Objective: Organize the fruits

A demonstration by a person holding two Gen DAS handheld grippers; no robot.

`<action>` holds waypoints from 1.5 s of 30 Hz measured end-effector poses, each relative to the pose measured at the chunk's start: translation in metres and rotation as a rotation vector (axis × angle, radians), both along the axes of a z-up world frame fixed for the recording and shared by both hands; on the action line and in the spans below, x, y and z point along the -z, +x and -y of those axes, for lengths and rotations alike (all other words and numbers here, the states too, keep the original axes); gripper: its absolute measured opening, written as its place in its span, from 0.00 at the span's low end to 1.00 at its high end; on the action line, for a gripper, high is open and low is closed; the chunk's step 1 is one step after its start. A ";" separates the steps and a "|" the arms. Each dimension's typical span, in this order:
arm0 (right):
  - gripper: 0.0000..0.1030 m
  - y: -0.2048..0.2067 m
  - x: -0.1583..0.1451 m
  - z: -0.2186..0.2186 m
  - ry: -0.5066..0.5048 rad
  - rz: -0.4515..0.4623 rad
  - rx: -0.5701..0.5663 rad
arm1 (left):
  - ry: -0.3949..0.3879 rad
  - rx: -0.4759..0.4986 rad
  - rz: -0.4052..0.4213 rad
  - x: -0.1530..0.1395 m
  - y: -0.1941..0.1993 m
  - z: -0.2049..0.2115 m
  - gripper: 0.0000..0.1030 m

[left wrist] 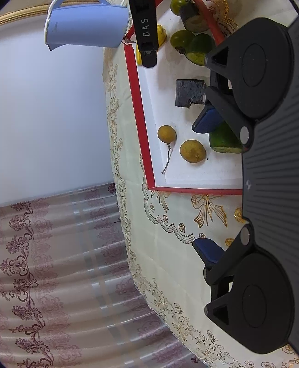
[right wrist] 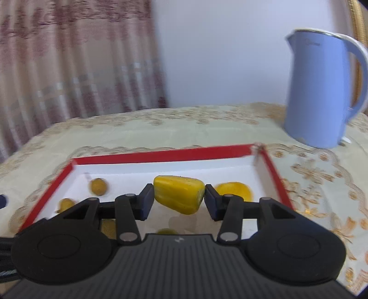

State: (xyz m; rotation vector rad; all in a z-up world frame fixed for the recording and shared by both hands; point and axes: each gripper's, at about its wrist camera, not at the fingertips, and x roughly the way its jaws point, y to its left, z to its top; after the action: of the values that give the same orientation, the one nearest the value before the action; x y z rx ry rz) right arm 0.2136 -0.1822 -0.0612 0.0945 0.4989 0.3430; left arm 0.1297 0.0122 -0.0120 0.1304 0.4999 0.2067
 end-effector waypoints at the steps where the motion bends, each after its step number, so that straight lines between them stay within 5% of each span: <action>1: 0.44 -0.003 -0.001 -0.004 -0.008 0.021 -0.028 | 0.001 0.000 0.000 0.000 0.000 0.000 0.96; 27: 0.45 0.012 0.012 -0.006 0.003 -0.080 0.003 | 0.008 0.005 0.003 -0.001 -0.001 0.001 0.96; 31: 0.68 0.011 0.010 -0.007 0.006 -0.051 0.016 | 0.009 0.004 0.003 -0.001 -0.001 0.001 0.96; 45: 0.76 0.001 0.008 0.000 0.003 -0.021 0.048 | -0.005 0.003 0.002 -0.001 -0.001 -0.002 0.96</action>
State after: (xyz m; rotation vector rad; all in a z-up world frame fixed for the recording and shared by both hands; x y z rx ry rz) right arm 0.2143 -0.1823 -0.0695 0.1126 0.5158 0.2957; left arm 0.1284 0.0142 -0.0111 0.1257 0.4984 0.2028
